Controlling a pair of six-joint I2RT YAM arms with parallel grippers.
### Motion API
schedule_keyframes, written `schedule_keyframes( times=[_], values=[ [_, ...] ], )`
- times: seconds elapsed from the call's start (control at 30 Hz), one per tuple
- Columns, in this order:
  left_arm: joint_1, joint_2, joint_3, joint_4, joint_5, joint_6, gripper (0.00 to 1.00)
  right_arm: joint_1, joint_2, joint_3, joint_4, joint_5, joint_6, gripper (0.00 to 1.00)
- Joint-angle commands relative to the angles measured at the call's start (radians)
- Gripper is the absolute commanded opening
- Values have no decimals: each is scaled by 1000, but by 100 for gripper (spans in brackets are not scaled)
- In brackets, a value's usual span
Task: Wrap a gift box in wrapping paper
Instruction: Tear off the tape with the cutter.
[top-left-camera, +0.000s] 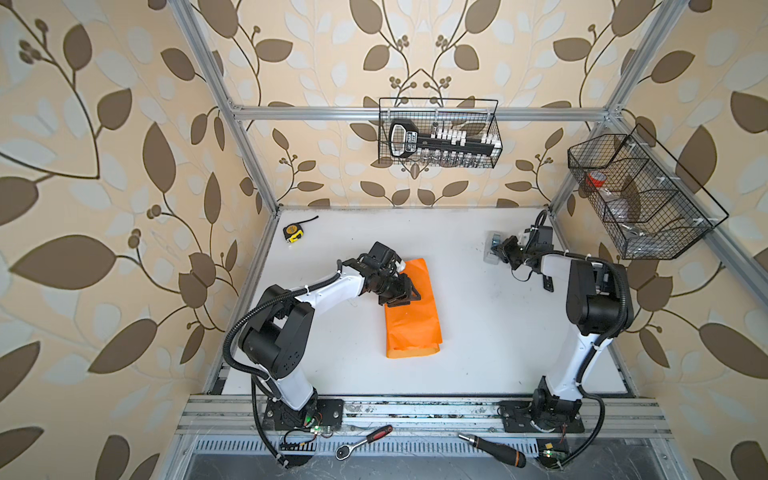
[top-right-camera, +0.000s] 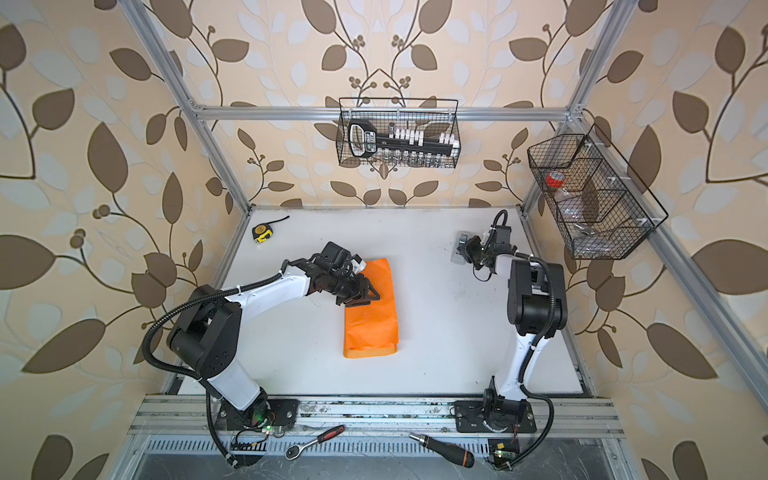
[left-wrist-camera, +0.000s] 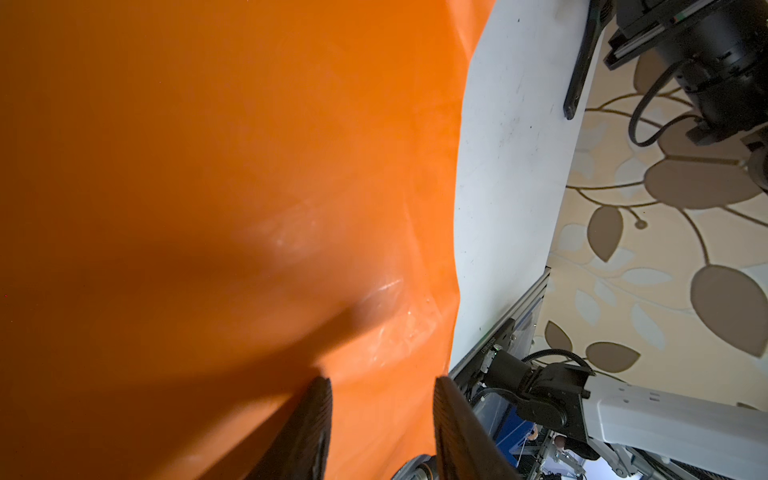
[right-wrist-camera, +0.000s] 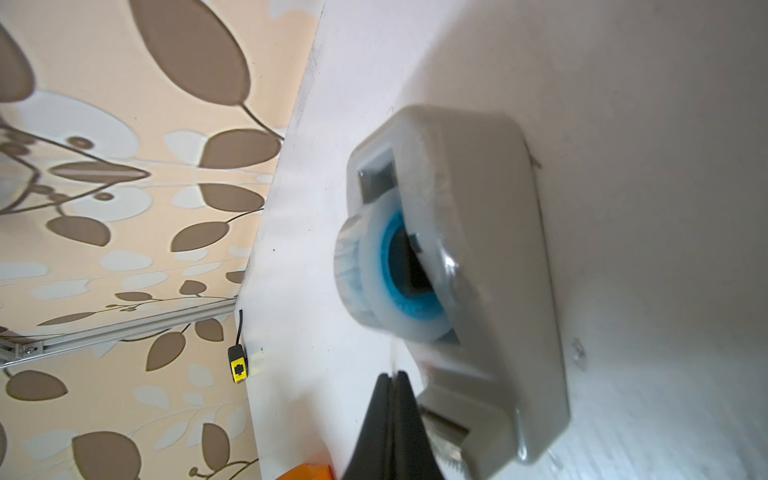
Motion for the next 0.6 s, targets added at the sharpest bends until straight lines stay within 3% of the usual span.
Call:
schedule_keyframes(
  times=[0.0, 0.57],
  values=[
    [-9, 13, -45, -75, -54, 12, 44, 15, -67, -31, 23, -74, 22, 0],
    [-8, 9, -61, -65, -57, 7, 44, 14, -129, -177, 37, -55, 15, 0]
  ],
)
